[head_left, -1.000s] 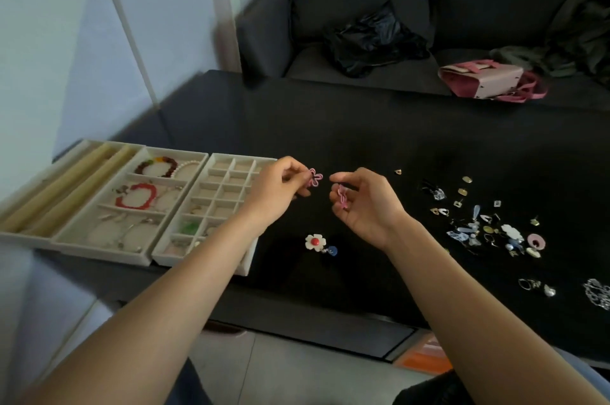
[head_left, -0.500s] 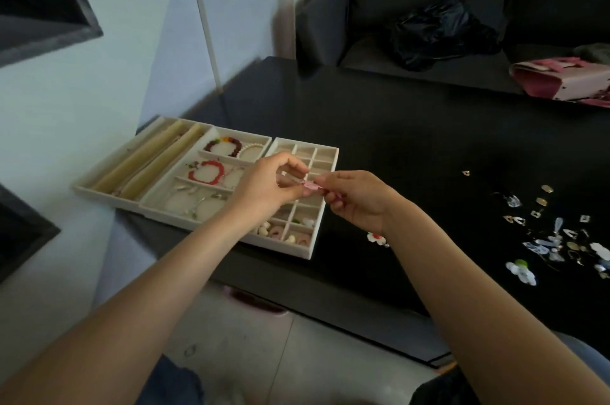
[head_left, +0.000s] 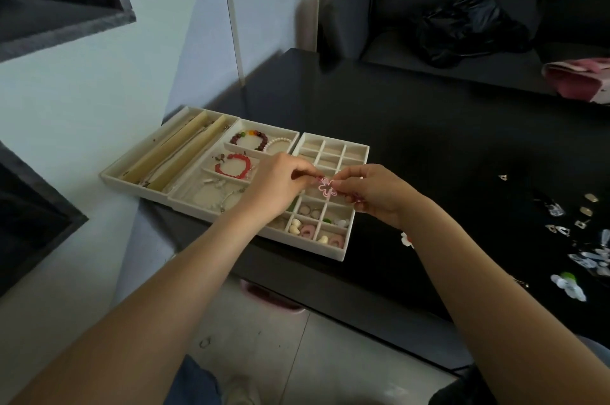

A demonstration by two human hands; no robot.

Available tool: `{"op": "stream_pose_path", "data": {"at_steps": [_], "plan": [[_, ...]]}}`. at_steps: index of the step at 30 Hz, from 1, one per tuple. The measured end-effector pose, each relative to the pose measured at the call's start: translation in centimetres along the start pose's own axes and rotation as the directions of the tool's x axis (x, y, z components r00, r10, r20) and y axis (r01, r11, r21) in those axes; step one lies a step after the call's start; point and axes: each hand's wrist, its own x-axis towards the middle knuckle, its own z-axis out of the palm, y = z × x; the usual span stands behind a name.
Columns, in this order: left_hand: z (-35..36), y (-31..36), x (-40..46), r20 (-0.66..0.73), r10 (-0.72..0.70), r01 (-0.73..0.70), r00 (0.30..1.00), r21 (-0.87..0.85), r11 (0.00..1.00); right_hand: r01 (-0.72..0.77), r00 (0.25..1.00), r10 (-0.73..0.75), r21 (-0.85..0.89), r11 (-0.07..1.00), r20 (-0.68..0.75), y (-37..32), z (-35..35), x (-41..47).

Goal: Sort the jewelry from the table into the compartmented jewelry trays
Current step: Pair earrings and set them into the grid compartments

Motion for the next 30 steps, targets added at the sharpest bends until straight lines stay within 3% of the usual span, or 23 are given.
{"op": "stream_pose_path", "data": {"at_steps": [6,10,22,30], "plan": [[0.9,-1.0,0.7,0.02,-0.109,0.109,0.994,-0.005,0.994,0.091,0.972,-0.122,-0.158,0.983,-0.2,0.7,1.3,1.5],[1.0,-1.0,1.0,0.038,-0.105,0.104,0.994,0.033,0.994,0.136,0.936,-0.219,-0.292,0.947,-0.277,1.1,1.6,2.1],[0.9,-1.4,1.4,0.015,-0.218,0.217,0.976,0.042,0.975,0.145,0.941,-0.242,-0.364,0.92,-0.236,1.0,1.8,3.0],[1.0,-1.2,1.1,0.076,-0.195,0.187,0.978,0.107,0.977,0.22,0.892,-0.412,-0.615,0.757,-0.188,1.7,2.9,2.9]]}}
